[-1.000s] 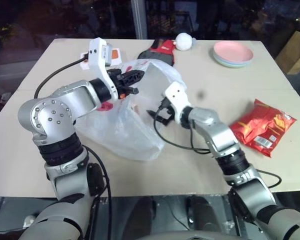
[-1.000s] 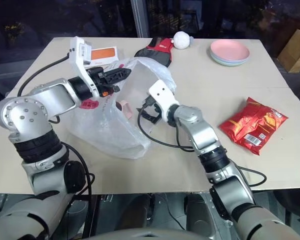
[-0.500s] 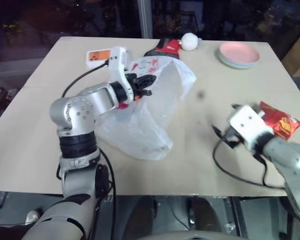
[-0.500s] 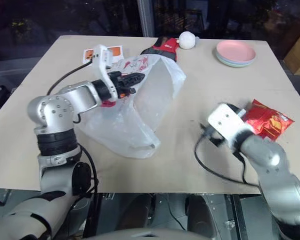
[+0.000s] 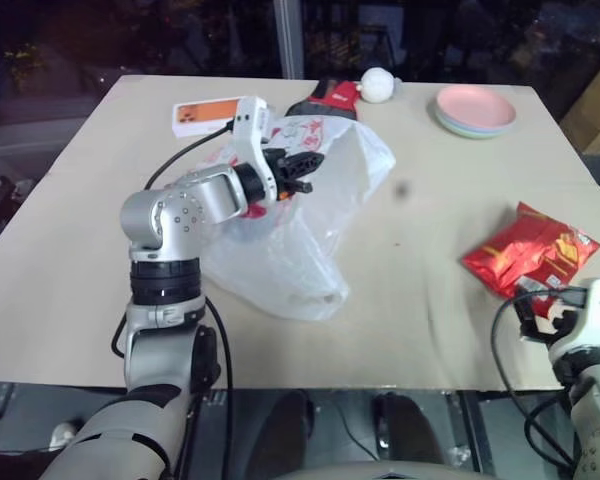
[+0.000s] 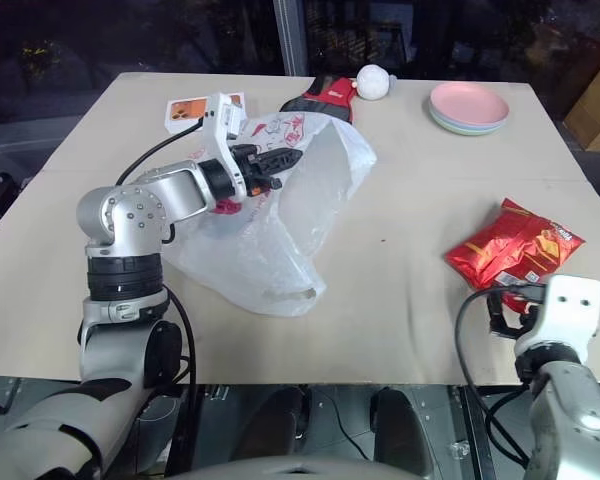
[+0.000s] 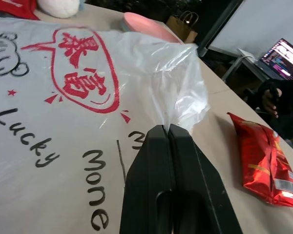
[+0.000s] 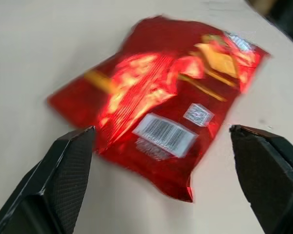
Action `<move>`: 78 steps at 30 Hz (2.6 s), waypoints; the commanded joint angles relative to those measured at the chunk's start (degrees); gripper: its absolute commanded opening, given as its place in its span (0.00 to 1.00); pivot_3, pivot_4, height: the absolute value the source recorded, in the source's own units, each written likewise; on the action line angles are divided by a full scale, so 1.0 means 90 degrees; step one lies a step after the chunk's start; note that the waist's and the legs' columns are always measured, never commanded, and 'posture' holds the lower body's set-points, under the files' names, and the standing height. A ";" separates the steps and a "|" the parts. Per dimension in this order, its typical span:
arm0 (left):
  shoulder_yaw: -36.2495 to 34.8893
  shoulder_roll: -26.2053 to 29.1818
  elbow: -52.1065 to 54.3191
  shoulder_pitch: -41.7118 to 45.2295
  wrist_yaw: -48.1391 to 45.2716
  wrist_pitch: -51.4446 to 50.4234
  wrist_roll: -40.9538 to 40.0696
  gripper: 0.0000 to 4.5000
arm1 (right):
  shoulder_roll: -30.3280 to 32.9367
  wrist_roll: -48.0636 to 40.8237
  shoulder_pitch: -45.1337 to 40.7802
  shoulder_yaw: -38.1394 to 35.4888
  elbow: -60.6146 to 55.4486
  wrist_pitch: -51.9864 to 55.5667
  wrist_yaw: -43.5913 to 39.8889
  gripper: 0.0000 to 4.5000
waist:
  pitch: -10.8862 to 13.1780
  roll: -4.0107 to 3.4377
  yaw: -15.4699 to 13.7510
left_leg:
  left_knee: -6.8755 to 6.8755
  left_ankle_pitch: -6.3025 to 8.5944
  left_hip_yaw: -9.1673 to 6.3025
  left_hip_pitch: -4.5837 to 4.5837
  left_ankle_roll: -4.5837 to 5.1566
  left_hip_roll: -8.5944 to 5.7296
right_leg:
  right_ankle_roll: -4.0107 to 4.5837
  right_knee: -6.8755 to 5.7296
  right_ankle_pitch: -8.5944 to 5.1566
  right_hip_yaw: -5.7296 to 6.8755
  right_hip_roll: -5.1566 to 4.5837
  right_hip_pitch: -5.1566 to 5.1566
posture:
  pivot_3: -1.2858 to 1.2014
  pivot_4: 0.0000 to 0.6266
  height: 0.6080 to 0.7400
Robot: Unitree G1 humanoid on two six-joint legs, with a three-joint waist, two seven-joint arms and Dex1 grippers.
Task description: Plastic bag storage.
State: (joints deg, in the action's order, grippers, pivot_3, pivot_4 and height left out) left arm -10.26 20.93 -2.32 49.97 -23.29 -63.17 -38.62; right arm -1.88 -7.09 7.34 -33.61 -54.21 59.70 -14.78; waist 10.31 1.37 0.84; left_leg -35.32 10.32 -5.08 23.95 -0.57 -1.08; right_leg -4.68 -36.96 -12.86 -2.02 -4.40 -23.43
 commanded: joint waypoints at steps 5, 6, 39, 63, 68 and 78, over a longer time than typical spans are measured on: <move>-0.0055 0.0061 0.0344 0.0135 -0.0036 -0.0025 -0.0085 0.00 | -0.0065 -0.1246 -0.1288 -0.1355 0.1557 0.0794 0.0338 0.99 | 0.0000 -0.0004 0.0005 | 0.0010 0.0000 -0.0001 -0.0003 0.0000 0.0002 | 0.0011 -0.0001 0.0004 0.0001 0.0003 -0.0001 | 0.52 0.24 1.00; -0.0073 0.0069 0.0380 0.0115 -0.0020 -0.0043 -0.0094 0.00 | -0.0056 -0.1339 -0.1413 -0.1413 0.1791 0.0819 0.0391 0.99 | 0.0001 -0.0004 0.0015 | 0.0013 0.0000 -0.0001 -0.0003 0.0000 0.0002 | 0.0012 -0.0001 0.0003 0.0001 0.0003 -0.0002 | 0.52 0.24 1.00; -0.0443 0.1280 0.0876 0.0066 -0.1099 -0.0456 -0.0815 0.00 | 0.2948 -0.5076 -0.2468 0.3142 0.1746 0.0344 -0.2365 0.00 | 0.0015 -0.0011 0.0162 | 0.0013 0.0001 0.0008 -0.0003 0.0002 0.0022 | -0.0009 0.0010 -0.0008 -0.0010 0.0024 -0.0001 | 0.52 0.24 1.00; -0.0893 0.1884 0.1614 -0.0504 -0.0781 -0.1441 -0.1968 0.00 | 0.1408 -0.3112 -0.5827 0.4645 0.6230 -0.1068 -0.2337 0.00 | 0.0022 -0.0006 0.0170 | 0.0019 0.0001 0.0008 -0.0001 0.0000 0.0030 | 0.0014 0.0005 0.0006 -0.0015 0.0036 -0.0015 | 0.52 0.24 1.00; -0.0884 0.1631 0.1513 -0.0436 -0.0458 -0.1295 -0.1875 0.00 | -0.0087 -0.2617 -0.6006 0.5281 0.6455 -0.1302 -0.1654 0.00 | 0.0022 -0.0007 0.0224 | 0.0022 0.0001 0.0011 -0.0002 -0.0001 0.0032 | 0.0023 -0.0009 0.0011 -0.0027 0.0041 -0.0030 | 0.52 0.24 1.00; -0.1017 0.1474 0.1506 -0.0574 -0.0198 -0.1214 -0.1907 0.00 | 0.0448 -0.1663 -0.5572 0.5452 0.5788 -0.2129 -0.1639 0.50 | 0.0018 0.0001 0.0109 | 0.0016 0.0002 0.0005 0.0000 -0.0005 0.0020 | 0.0023 -0.0001 0.0014 -0.0019 0.0033 -0.0018 | 0.52 0.24 1.00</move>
State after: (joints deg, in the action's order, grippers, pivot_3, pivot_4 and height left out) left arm -17.92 34.17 10.40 44.47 -25.34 -75.71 -55.29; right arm 0.44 -22.53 -43.39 17.03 1.96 41.98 -27.74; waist 10.47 1.37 1.82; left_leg -35.19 10.33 -5.04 23.96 -0.62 -0.89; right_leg -4.48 -36.97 -12.74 -2.18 -4.10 -23.58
